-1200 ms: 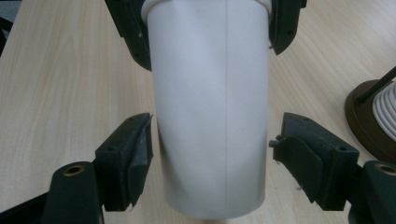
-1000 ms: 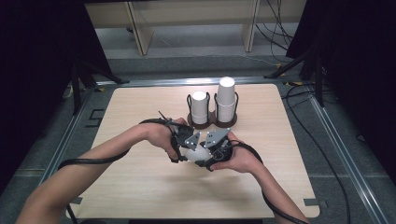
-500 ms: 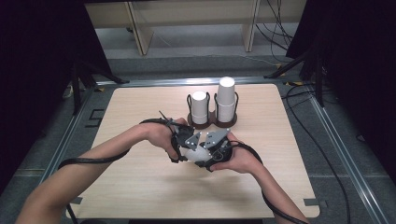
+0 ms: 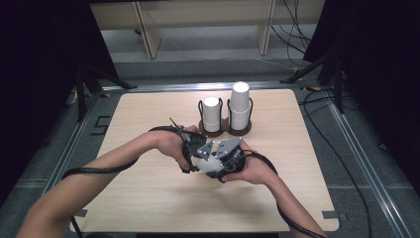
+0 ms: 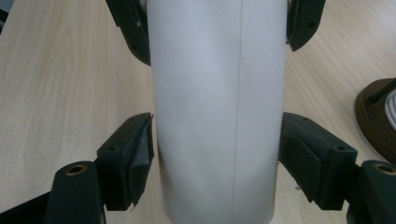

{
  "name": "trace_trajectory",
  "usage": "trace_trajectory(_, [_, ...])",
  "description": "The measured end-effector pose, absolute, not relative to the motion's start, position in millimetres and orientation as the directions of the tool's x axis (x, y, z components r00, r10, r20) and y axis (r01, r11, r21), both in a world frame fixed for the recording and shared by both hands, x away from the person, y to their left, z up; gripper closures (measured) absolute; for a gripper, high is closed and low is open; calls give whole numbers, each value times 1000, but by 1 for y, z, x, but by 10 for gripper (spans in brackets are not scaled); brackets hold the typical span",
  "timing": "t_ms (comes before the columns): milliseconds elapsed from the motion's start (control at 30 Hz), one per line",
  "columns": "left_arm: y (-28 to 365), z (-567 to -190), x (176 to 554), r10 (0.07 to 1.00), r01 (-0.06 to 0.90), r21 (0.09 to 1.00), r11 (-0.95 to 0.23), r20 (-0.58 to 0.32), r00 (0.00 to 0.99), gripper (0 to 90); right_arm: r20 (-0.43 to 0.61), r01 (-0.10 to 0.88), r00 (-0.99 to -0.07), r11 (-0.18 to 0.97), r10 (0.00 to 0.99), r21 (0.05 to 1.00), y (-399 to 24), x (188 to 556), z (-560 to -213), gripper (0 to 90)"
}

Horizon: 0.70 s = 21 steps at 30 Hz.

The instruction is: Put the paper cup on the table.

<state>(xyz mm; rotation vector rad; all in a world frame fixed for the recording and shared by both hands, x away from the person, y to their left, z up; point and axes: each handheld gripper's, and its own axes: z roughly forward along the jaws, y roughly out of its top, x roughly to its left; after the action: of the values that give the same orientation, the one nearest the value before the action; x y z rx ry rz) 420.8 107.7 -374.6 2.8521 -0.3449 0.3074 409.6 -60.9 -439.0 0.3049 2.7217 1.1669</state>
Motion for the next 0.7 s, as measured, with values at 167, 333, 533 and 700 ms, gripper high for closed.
trace_trajectory(167, [107,-374,421,-207,-259,220,-940,237,949,286,-65,107,-971,666,229,739,-59,410,-439,277])
trace_trajectory(333, [107,-373,421,-206,-259,218,-941,238,949,286,-56,121,-970,667,238,735,-59,409,-439,278])
trace_trajectory(533, [106,-371,421,-221,-274,207,-939,246,944,286,-56,116,-972,670,230,733,-58,410,-441,279])
trace_trajectory(700, [104,-370,420,-218,-270,207,-941,243,945,286,-47,131,-970,673,240,728,-57,408,-441,279])
